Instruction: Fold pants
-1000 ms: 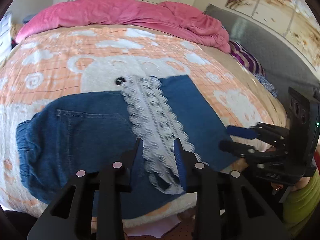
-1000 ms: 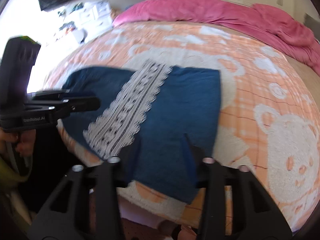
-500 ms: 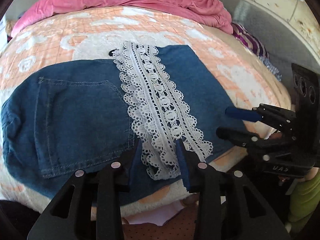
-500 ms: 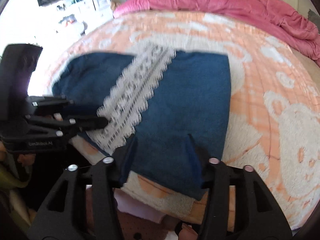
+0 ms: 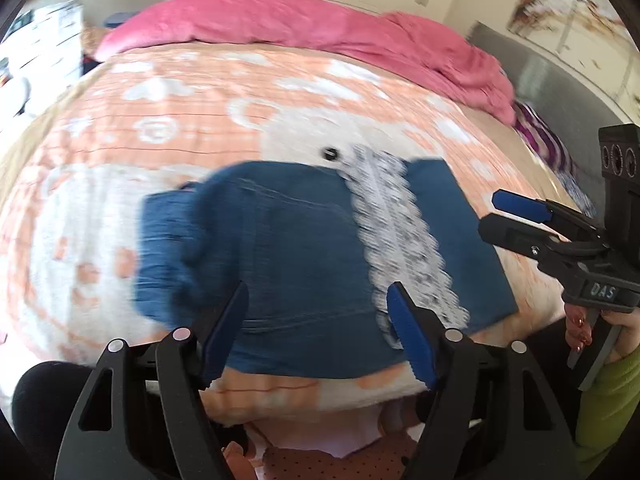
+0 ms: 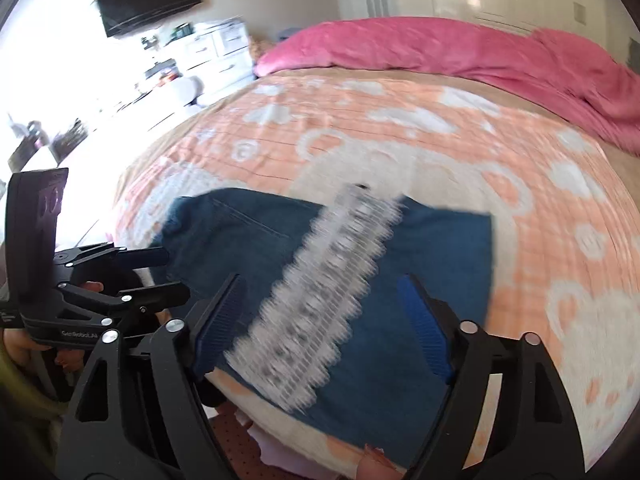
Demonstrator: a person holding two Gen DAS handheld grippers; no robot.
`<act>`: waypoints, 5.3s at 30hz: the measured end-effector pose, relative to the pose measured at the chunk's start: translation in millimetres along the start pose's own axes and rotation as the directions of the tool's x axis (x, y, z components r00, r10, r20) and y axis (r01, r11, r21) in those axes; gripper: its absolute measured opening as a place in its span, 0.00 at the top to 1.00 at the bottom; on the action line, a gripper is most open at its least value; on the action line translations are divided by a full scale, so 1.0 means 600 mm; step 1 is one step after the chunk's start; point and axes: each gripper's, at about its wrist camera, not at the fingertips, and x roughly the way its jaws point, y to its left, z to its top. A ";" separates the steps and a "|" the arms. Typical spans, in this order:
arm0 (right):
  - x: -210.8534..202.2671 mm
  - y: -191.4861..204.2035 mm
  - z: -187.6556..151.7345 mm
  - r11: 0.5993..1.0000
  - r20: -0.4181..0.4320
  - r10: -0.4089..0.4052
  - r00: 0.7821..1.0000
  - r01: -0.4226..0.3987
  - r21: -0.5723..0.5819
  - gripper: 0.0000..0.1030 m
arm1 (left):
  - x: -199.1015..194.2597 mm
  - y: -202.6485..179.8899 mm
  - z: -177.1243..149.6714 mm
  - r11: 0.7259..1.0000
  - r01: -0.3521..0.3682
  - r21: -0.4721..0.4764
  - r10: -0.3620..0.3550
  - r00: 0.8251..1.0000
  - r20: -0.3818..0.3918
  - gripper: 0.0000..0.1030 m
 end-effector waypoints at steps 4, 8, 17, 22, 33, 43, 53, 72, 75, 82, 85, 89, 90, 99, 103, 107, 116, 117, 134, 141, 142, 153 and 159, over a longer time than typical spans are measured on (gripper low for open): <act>0.033 0.038 0.045 0.997 -0.024 0.047 0.999 -0.048 -0.061 0.24 | -0.007 0.048 0.006 0.995 -0.028 -0.091 0.029 1.000 0.003 0.19; 0.078 0.074 0.087 0.989 -0.063 0.087 0.994 -0.094 -0.114 0.22 | 0.007 0.069 0.009 0.992 -0.004 -0.127 0.002 1.000 -0.017 0.19; 0.146 0.103 0.136 0.978 -0.154 0.115 0.981 -0.138 -0.154 0.22 | -0.042 0.112 0.007 0.980 0.015 -0.200 0.002 0.997 0.082 0.10; 0.175 0.129 0.152 0.958 -0.205 0.169 0.964 -0.209 -0.198 0.19 | -0.004 0.149 0.001 0.962 -0.007 -0.273 0.014 1.000 0.022 0.10; 0.280 0.198 0.167 0.867 -0.428 0.236 0.873 -0.388 -0.313 0.18 | 0.048 0.133 0.001 0.971 0.083 -0.225 -0.080 0.997 0.023 0.32; 0.308 0.199 0.124 0.826 -0.469 0.336 0.817 -0.494 -0.269 0.66 | 0.046 0.141 -0.001 0.953 0.147 -0.264 -0.140 0.989 0.046 0.36; 0.154 0.121 0.149 0.846 -0.225 0.423 0.878 -0.471 -0.248 0.68 | -0.001 0.103 0.001 0.950 0.249 -0.186 -0.216 0.959 0.182 0.08; 0.048 -0.067 0.096 0.920 -0.040 0.379 0.924 -0.381 -0.085 0.73 | 0.070 -0.032 0.035 0.892 0.432 -0.130 -0.428 0.902 0.063 0.29; 0.041 -0.107 0.087 0.931 -0.007 0.363 0.932 -0.364 -0.025 0.73 | 0.080 -0.073 0.044 0.892 0.440 -0.104 -0.438 0.898 0.043 0.29; 0.025 -0.191 0.067 0.952 0.023 0.281 0.959 -0.282 0.121 0.54 | 0.103 -0.114 0.023 0.857 0.514 0.018 -0.515 0.855 0.058 0.21; 0.007 -0.216 0.064 0.966 0.033 0.204 0.978 -0.206 0.155 0.49 | 0.116 -0.118 0.011 0.784 0.621 -0.008 -0.621 0.784 0.001 0.21; -0.007 -0.202 0.053 0.978 0.010 0.169 0.986 -0.169 0.120 0.37 | 0.088 -0.108 0.016 0.819 0.571 0.057 -0.574 0.816 0.068 0.21; -0.007 -0.188 0.048 0.983 -0.003 0.155 0.988 -0.154 0.096 0.36 | 0.082 -0.103 0.020 0.857 0.510 0.079 -0.515 0.851 0.097 0.21; 0.053 -0.152 -0.076 0.999 -0.225 -0.037 0.974 0.030 -0.034 0.33 | 0.118 -0.122 0.025 0.963 0.074 0.258 -0.110 0.986 0.126 0.21; 0.044 -0.154 -0.077 0.998 -0.217 -0.052 0.975 0.042 -0.050 0.26 | 0.137 -0.106 0.031 0.971 0.129 0.200 -0.140 0.989 0.040 0.21; 0.002 -0.172 -0.051 0.997 -0.113 0.067 0.991 -0.063 0.045 0.26 | 0.090 -0.069 0.033 0.978 0.157 0.141 -0.174 0.978 0.119 0.21; 0.021 -0.189 0.044 0.991 -0.049 0.079 0.996 -0.074 0.109 0.34 | 0.079 -0.090 0.026 0.958 0.231 0.169 -0.248 0.965 0.084 0.55; 0.031 -0.186 0.056 0.991 -0.057 0.091 0.994 -0.085 0.100 0.37 | 0.078 -0.099 0.021 0.952 0.241 0.188 -0.259 0.963 0.075 0.61; 0.188 -0.081 0.061 0.973 -0.322 0.073 0.944 -0.138 -0.184 0.76 | 0.110 -0.146 -0.018 0.909 0.286 0.304 -0.272 0.958 -0.090 0.76; 0.178 -0.062 0.046 0.970 -0.275 0.046 0.960 -0.108 -0.216 0.99 | 0.107 -0.140 -0.017 0.916 0.296 0.272 -0.282 0.955 -0.091 0.74; 0.170 -0.057 0.045 0.971 -0.256 0.030 0.966 -0.089 -0.222 0.99 | 0.106 -0.140 -0.017 0.916 0.298 0.270 -0.284 0.954 -0.091 0.74; 0.195 -0.010 0.078 0.936 -0.170 -0.114 0.979 0.049 -0.348 0.99 | 0.106 -0.112 -0.009 0.928 0.295 0.225 -0.284 0.955 -0.079 0.69; 0.222 -0.018 0.071 0.928 -0.153 -0.177 0.972 0.113 -0.354 0.98 | 0.107 -0.113 -0.012 0.925 0.295 0.238 -0.282 0.955 -0.088 0.61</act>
